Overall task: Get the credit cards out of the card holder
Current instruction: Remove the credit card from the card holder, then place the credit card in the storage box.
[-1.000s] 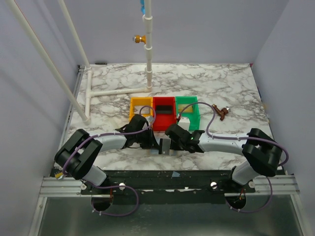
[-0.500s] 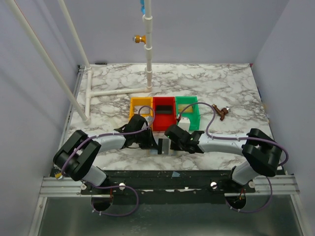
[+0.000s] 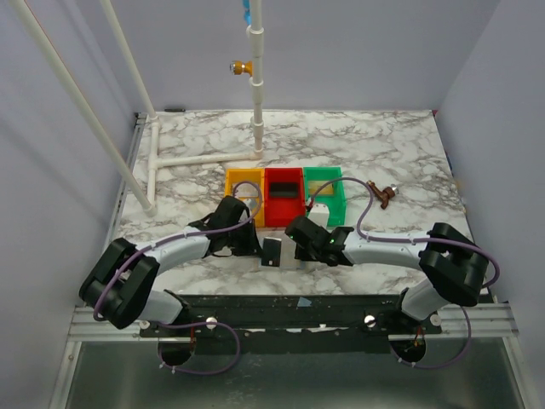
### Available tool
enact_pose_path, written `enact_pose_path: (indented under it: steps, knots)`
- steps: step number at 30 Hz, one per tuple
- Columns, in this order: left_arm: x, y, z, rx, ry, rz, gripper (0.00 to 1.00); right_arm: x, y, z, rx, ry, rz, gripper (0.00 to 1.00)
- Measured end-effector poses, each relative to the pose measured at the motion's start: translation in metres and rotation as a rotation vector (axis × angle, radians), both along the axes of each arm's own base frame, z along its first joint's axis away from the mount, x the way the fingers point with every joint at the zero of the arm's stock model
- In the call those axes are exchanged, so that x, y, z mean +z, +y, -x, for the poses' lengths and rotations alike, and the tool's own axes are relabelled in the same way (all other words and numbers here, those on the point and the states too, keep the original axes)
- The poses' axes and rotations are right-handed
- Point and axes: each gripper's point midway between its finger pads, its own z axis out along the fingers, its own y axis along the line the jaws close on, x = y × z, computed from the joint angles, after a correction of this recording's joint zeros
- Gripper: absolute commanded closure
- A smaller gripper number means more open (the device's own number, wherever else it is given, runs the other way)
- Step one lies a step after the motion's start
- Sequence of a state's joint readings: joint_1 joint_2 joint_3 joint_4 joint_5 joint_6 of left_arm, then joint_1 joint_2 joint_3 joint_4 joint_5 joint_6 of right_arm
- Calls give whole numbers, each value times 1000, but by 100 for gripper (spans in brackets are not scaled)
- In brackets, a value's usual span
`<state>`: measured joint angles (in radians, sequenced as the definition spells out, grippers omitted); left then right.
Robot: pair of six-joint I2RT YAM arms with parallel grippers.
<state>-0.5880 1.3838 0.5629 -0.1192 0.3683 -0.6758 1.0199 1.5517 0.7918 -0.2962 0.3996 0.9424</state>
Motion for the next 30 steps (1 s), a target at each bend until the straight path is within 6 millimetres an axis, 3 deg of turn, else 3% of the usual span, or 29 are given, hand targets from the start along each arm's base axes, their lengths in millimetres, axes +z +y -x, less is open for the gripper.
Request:
enact_pose_path:
  steps: [10, 17, 20, 26, 30]
  knots:
    - [28, 10, -8, -44, -115, -50, 100, 1, 1, 0, 1, -3, -5, 68]
    - [61, 12, -13, -89, -203, -60, 100, 8, -7, 4, 17, 1, 17, 59]
    - [94, 11, -24, -115, -298, -58, 100, 27, -3, 2, 27, -21, -17, 56]
    - [146, 8, -46, -146, -459, -83, 100, 108, 17, -11, 44, -151, -204, 53]
    - [182, -5, -69, -181, -592, -156, 100, 146, 12, -14, 26, -218, -279, 52]
